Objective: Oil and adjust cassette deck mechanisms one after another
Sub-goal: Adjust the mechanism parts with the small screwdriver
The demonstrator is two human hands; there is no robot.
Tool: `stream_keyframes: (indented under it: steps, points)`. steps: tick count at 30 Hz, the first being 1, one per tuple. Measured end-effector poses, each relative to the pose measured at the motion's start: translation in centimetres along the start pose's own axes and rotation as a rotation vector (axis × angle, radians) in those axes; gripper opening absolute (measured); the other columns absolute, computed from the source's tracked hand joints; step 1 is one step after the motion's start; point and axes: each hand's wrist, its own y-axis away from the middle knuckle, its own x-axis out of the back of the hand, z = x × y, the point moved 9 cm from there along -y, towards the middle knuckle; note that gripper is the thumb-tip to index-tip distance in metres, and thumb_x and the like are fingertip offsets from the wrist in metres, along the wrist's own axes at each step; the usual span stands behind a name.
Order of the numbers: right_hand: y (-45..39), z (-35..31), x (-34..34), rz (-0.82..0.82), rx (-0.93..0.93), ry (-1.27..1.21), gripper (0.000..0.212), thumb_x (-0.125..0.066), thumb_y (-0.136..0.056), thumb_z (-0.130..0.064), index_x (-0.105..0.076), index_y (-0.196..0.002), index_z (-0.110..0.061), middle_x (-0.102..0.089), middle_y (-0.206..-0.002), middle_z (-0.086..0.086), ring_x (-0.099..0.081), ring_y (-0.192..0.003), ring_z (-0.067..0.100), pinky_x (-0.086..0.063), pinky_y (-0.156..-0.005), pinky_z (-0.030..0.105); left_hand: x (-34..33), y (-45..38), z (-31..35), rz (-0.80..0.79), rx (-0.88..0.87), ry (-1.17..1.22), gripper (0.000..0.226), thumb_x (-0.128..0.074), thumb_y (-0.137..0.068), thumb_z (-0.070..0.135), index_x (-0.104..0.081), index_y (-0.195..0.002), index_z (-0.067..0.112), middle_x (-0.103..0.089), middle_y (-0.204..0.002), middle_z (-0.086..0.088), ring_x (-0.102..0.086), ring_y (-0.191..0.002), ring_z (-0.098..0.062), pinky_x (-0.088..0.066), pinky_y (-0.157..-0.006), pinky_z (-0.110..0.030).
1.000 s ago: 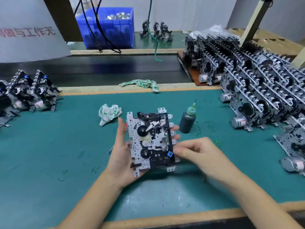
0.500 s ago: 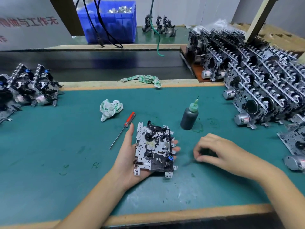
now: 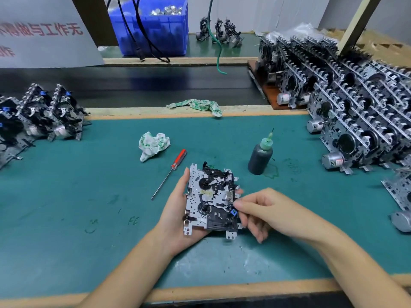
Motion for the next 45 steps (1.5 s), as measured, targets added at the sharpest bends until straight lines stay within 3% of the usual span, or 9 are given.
stream_keyframes:
  steps: [3,8,13,20,25,31,35,45]
  points:
    - [0.2,0.3,-0.3,-0.032,-0.034,-0.037,0.038,-0.045,-0.098,-0.029,-0.052,-0.064,-0.013,-0.056,-0.047,0.002,-0.046,-0.034,0.009,-0.038,-0.039,0.017,0.1,-0.1,0.0,0.016,-0.006,-0.024,0.077,-0.037,-0.088,0.064,-0.059,-0.125,0.000,-0.051,-0.133,-0.026,-0.059,-0.111,-0.035,-0.043,-0.102,-0.047]
    - [0.3,0.2,-0.2,-0.030,-0.015,0.023,0.038,-0.044,-0.099,-0.028,-0.051,-0.065,-0.014,-0.052,-0.042,0.001,-0.027,-0.028,0.007,-0.021,-0.034,0.015,0.3,-0.1,0.0,0.023,-0.006,-0.037,0.078,-0.035,-0.088,0.065,-0.064,-0.118,-0.001,-0.055,-0.129,-0.026,-0.060,-0.111,-0.035,-0.040,-0.104,-0.046]
    - [0.5,0.2,0.1,0.060,0.012,0.074,0.043,-0.042,-0.099,-0.031,-0.056,-0.062,-0.014,-0.039,-0.036,-0.005,-0.028,-0.033,0.007,-0.030,-0.043,0.015,0.1,0.0,0.2,0.012,-0.001,-0.031,0.080,-0.034,-0.087,0.066,-0.064,-0.117,-0.002,-0.058,-0.125,-0.026,-0.062,-0.108,-0.034,-0.044,-0.100,-0.046]
    - [0.4,1.2,-0.5,0.018,-0.062,0.008,0.055,-0.044,-0.097,-0.038,-0.052,-0.044,-0.022,-0.034,-0.039,-0.004,-0.024,-0.036,0.010,-0.023,-0.039,0.017,0.3,0.4,0.4,0.044,0.002,-0.047,0.097,-0.034,-0.079,0.080,-0.058,-0.125,-0.002,-0.052,-0.131,-0.028,-0.054,-0.120,-0.038,-0.046,-0.098,-0.045]
    - [0.5,1.6,-0.6,-0.047,-0.111,-0.039,0.055,-0.043,-0.097,-0.040,-0.048,-0.045,-0.022,-0.036,-0.037,-0.003,-0.023,-0.035,0.010,-0.019,-0.038,0.018,0.7,0.0,0.2,0.100,-0.001,-0.113,0.086,-0.029,-0.085,0.074,-0.067,-0.116,0.003,-0.060,-0.123,-0.025,-0.063,-0.107,-0.033,-0.047,-0.095,-0.042]
    - [0.5,1.7,-0.9,-0.104,-0.138,-0.014,0.058,-0.036,-0.099,-0.042,-0.041,-0.045,-0.021,-0.032,-0.032,-0.002,-0.022,-0.031,0.011,-0.021,-0.040,0.022,0.7,-0.4,0.1,0.123,-0.009,-0.139,0.077,-0.028,-0.090,0.065,-0.076,-0.095,0.005,-0.069,-0.106,-0.022,-0.070,-0.091,-0.030,-0.059,-0.073,-0.037]
    - [0.5,2.0,-0.8,-0.104,-0.160,-0.003,0.061,-0.035,-0.099,-0.044,-0.034,-0.043,-0.022,-0.025,-0.030,-0.002,-0.014,-0.031,0.011,-0.015,-0.038,0.019,0.9,-0.5,0.1,0.155,-0.016,-0.155,0.077,-0.028,-0.091,0.065,-0.077,-0.091,0.006,-0.070,-0.103,-0.020,-0.070,-0.089,-0.029,-0.057,-0.077,-0.036]
    - [0.3,2.2,-0.6,-0.156,-0.189,0.049,0.061,-0.035,-0.098,-0.046,-0.029,-0.042,-0.022,-0.022,-0.032,-0.004,-0.015,-0.030,0.009,-0.014,-0.038,0.018,0.8,-0.4,0.2,0.176,-0.010,-0.179,0.076,-0.031,-0.091,0.064,-0.074,-0.098,0.002,-0.067,-0.108,-0.025,-0.070,-0.088,-0.031,-0.050,-0.083,-0.040]
